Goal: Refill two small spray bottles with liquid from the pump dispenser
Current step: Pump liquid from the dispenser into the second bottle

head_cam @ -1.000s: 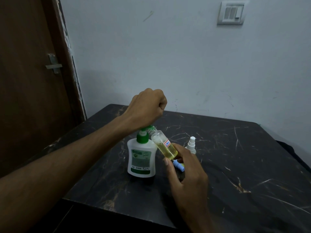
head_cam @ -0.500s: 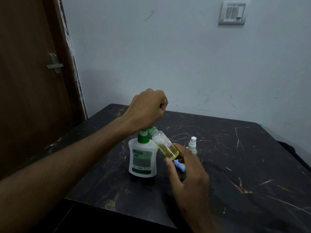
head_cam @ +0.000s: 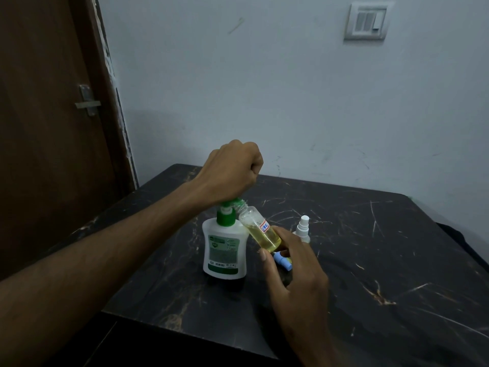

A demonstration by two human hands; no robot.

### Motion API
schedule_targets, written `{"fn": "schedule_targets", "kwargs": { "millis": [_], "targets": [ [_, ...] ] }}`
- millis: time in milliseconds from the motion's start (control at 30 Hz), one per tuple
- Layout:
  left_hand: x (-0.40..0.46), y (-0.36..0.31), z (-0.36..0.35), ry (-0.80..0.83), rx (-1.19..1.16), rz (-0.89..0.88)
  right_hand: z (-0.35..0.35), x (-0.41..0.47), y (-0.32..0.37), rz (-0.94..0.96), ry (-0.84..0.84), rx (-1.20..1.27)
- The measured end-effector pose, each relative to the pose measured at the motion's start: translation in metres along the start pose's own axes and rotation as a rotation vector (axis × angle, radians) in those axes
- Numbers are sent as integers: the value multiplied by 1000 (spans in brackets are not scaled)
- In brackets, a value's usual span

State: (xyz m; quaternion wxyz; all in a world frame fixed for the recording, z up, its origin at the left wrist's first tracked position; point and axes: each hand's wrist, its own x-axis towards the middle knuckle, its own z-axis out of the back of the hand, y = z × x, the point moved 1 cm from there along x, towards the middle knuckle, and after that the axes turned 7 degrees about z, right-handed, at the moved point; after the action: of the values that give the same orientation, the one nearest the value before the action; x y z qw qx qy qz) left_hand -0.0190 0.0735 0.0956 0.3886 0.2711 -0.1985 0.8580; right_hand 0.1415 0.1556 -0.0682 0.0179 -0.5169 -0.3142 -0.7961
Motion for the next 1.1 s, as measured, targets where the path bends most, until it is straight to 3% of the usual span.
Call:
{"fn": "schedule_targets", "kwargs": {
  "millis": [1100],
  "targets": [
    [0,-3,-4,29,12,7,-1,1,-1,-4,11,1]
  ]
}}
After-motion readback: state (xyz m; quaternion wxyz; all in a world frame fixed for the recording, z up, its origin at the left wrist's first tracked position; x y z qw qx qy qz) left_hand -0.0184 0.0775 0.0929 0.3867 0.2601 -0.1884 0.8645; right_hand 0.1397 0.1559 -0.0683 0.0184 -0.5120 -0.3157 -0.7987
